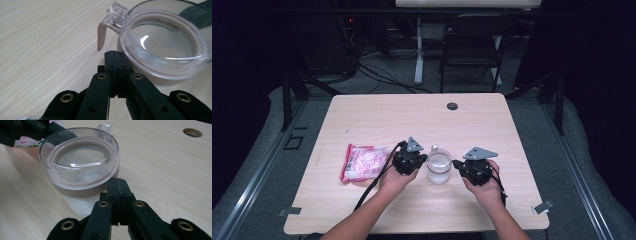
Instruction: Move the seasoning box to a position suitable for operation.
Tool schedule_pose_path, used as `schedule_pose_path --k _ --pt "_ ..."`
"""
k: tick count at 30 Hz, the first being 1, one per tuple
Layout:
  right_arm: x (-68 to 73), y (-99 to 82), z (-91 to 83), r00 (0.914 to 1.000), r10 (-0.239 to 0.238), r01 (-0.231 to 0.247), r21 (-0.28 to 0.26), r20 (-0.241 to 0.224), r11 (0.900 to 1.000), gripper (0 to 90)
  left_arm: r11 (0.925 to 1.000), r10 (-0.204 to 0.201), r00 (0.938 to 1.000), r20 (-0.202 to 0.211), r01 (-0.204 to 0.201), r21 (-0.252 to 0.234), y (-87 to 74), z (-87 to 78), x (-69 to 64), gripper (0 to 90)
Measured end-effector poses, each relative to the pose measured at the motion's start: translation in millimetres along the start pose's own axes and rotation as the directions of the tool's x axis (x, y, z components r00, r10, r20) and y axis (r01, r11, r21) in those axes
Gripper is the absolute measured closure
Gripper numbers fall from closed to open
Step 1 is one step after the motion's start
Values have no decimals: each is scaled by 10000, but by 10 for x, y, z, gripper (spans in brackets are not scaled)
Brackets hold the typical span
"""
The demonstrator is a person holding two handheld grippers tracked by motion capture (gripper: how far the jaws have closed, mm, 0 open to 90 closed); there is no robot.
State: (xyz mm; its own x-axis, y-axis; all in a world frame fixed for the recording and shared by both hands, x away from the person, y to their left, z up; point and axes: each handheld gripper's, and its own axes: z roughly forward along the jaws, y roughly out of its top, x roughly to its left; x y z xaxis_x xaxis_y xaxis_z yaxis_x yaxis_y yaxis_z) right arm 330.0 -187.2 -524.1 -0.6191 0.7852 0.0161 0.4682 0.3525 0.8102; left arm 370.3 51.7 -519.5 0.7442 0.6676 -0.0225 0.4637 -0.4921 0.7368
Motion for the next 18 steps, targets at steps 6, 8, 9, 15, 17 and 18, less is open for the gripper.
schedule_pose_path --k 6,8,9,15,17,18 --pt "-24 -76 -84 9978 43 -46 -39 -667 10000 874 9997 -151 9993 349 158 -182 14 -4 12 900" --pt "-40 -95 -96 9990 118 -119 -34 -439 9999 884 9996 -29 9995 301 37 -276 14 -51 -7 900" --pt "-45 -99 -97 9993 103 -104 -22 -358 9999 889 9993 44 9997 242 -34 -382 5 -80 -20 900" --pt "-127 -92 -50 9992 390 -391 -170 -45 9991 900 9986 216 9988 430 -195 -489 -128 -252 -90 900" --pt "-146 -77 3 9983 569 -571 -264 -83 9980 900 9985 196 9983 547 -167 -515 -188 -296 -115 900" --pt "-159 -56 29 9987 504 -505 -184 -56 9986 895 9986 181 9982 580 -152 -504 -212 -312 -126 900"
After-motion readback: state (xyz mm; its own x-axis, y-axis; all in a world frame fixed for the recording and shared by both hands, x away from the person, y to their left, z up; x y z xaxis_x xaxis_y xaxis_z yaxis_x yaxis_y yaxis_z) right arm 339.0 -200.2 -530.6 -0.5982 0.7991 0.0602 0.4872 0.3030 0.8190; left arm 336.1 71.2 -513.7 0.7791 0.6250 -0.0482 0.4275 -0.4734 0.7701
